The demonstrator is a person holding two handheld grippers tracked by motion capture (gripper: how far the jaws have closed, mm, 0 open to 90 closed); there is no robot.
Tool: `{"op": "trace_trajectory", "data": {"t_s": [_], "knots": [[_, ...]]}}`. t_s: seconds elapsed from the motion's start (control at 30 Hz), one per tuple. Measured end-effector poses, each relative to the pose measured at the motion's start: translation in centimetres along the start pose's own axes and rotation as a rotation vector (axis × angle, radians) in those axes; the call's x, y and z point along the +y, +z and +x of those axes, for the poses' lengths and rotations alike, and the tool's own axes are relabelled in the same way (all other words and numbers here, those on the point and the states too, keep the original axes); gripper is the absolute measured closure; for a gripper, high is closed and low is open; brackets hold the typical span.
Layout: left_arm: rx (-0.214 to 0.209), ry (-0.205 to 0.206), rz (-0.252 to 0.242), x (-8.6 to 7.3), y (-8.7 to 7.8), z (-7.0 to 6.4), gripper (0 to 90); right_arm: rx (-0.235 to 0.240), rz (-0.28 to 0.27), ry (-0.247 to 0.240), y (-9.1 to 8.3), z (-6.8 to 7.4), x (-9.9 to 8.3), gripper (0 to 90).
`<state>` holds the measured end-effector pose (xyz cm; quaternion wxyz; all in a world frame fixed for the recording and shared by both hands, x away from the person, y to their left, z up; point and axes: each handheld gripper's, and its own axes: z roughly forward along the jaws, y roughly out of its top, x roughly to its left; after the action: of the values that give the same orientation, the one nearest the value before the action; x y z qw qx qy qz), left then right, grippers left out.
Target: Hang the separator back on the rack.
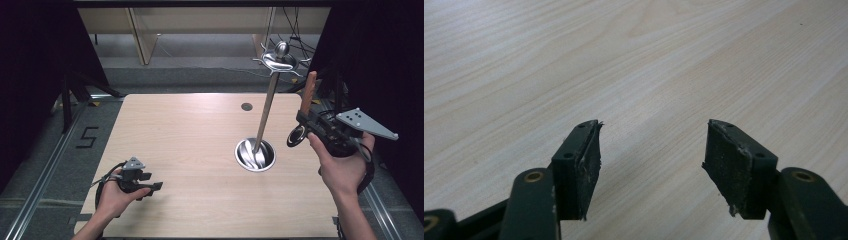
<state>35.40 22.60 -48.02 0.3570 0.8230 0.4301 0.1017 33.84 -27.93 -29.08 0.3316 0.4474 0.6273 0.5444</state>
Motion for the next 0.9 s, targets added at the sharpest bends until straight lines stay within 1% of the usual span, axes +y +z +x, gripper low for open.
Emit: {"op": "trace_trajectory", "data": {"t_s": [0.1,0.23,0.3,0.33,0.4,0.43,0.5,0.57,0.7,0.77,0.83,0.9], "knots": [[-0.001,0.001,0.002,0.00,0.01,0.02,38.5,-0.004,-0.002,0.012,-0.05,0.09,0.14,69.6],[-0.002,0.000,0.001,0.00,0.03,0.04,38.5,0.003,-0.006,-0.006,-0.02,0.05,0.31,69.6],[0.002,0.000,0.000,0.00,0.02,-0.01,38.5,0.002,-0.006,-0.006,-0.04,0.09,0.33,69.6],[0.000,0.001,0.002,0.01,0.03,0.02,38.5,0.013,-0.004,-0.003,0.03,0.15,0.38,69.6],[-0.003,-0.002,0.003,0.01,0.05,0.01,38.5,0.008,0.000,0.001,0.00,0.22,0.39,69.6],[-0.001,-0.002,0.002,0.00,0.04,-0.01,38.5,0.012,-0.001,-0.008,0.05,0.23,0.43,69.6],[-0.003,-0.002,0.003,0.00,0.05,0.02,38.5,0.014,0.000,-0.001,0.08,0.31,0.44,69.6],[0.000,0.000,0.007,0.02,0.04,0.05,38.5,0.020,-0.001,-0.012,0.14,0.29,0.54,69.6],[-0.002,-0.001,0.002,0.00,0.05,0.04,38.5,0.019,0.004,-0.009,0.17,0.51,0.60,69.6],[-0.001,-0.003,0.007,0.01,0.05,0.04,38.5,0.024,0.004,-0.008,0.18,0.55,0.61,69.6],[0.000,-0.001,0.008,0.02,0.05,0.05,38.5,0.026,0.005,-0.019,0.24,0.50,0.72,69.6],[-0.002,-0.003,0.008,0.01,0.06,0.03,38.5,0.021,0.008,-0.012,0.30,0.58,0.71,69.6]]}}
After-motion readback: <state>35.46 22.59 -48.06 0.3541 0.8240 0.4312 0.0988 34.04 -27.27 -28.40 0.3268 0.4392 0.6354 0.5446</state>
